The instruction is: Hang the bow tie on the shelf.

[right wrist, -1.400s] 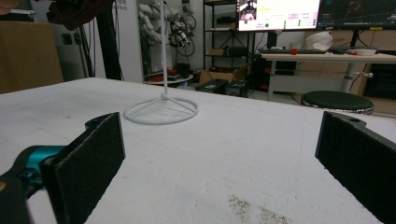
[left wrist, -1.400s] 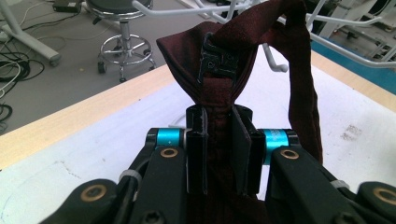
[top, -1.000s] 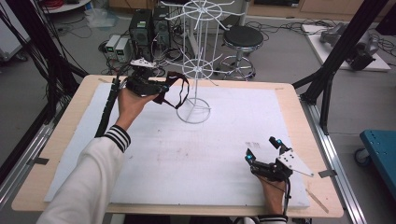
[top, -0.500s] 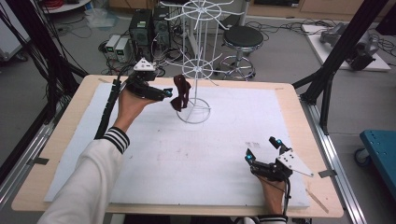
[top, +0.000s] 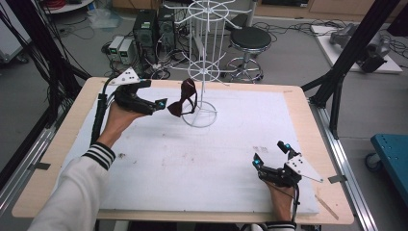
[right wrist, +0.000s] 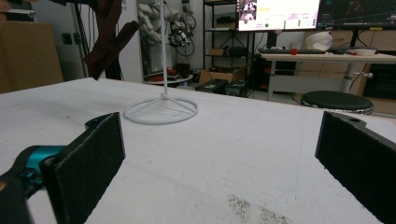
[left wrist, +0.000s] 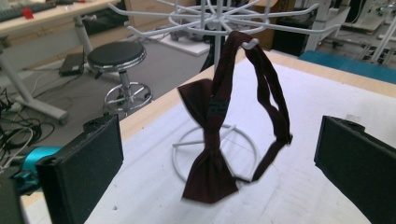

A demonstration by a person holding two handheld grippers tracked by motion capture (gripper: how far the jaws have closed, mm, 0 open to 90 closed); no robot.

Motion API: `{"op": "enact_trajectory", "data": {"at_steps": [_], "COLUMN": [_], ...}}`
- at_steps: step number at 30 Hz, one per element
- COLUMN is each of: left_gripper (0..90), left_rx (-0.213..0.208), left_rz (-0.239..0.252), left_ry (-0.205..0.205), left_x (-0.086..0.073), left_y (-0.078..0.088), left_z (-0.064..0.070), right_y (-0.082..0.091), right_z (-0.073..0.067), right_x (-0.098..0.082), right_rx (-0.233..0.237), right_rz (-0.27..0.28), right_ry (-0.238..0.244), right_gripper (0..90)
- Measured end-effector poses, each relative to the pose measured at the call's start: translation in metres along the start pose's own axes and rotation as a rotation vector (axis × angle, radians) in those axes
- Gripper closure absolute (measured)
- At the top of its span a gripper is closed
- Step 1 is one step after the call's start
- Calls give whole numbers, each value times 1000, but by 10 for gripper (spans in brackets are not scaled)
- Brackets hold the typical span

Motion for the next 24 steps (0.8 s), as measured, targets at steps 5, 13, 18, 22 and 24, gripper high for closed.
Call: {"op": "enact_trajectory", "data": {"at_steps": [5, 13, 18, 22, 24], "left_gripper": [17, 17, 17, 17, 17], "left_rx": [-2, 2, -8, 13, 21], "left_rz": [54, 128, 155, 169, 173], "left_ry": [-25, -64, -79, -73, -66], "left_x": [-7, -20, -32, -50, -61], "left_y": [28, 71, 85, 97, 103], "left_z": [8, 25, 34, 42, 46], "right_y": [0, 0, 0, 0, 0], "right_z": [0, 0, 1, -1, 0], "right_x": [0, 0, 0, 0, 0], "right_rx": [0, -1, -2, 0, -1], "right_rz": [-1, -4, 0, -1, -3], "right_ry": [-5, -1, 0, -6, -1], "right_gripper": [7, 7, 7, 7, 7]}}
Point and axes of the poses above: each handheld gripper's, and its own axes: y roughly backward along the jaws, x roughly out of its top, z roughly to its right, the point moved 8 cm from there along -y, roughly forward along the jaws, and after that the axes turned 14 degrees about -y, right-handed, at the moved point
